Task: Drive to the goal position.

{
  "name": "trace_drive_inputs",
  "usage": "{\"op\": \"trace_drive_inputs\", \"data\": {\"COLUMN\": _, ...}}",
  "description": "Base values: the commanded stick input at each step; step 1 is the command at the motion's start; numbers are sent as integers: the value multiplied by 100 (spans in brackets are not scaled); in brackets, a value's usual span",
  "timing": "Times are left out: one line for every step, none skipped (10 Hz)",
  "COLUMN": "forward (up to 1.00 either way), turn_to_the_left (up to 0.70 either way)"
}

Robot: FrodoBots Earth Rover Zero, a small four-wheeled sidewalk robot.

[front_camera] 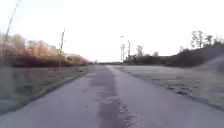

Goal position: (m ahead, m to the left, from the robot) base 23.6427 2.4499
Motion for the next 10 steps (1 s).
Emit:
{"op": "trace_drive_inputs", "data": {"forward": 85, "turn_to_the_left": 0}}
{"op": "trace_drive_inputs", "data": {"forward": 85, "turn_to_the_left": 0}}
{"op": "trace_drive_inputs", "data": {"forward": 85, "turn_to_the_left": 0}}
{"op": "trace_drive_inputs", "data": {"forward": 85, "turn_to_the_left": 0}}
{"op": "trace_drive_inputs", "data": {"forward": 85, "turn_to_the_left": 0}}
{"op": "trace_drive_inputs", "data": {"forward": 85, "turn_to_the_left": 0}}
{"op": "trace_drive_inputs", "data": {"forward": 85, "turn_to_the_left": 0}}
{"op": "trace_drive_inputs", "data": {"forward": 85, "turn_to_the_left": 0}}
{"op": "trace_drive_inputs", "data": {"forward": 85, "turn_to_the_left": 0}}
{"op": "trace_drive_inputs", "data": {"forward": 85, "turn_to_the_left": 0}}
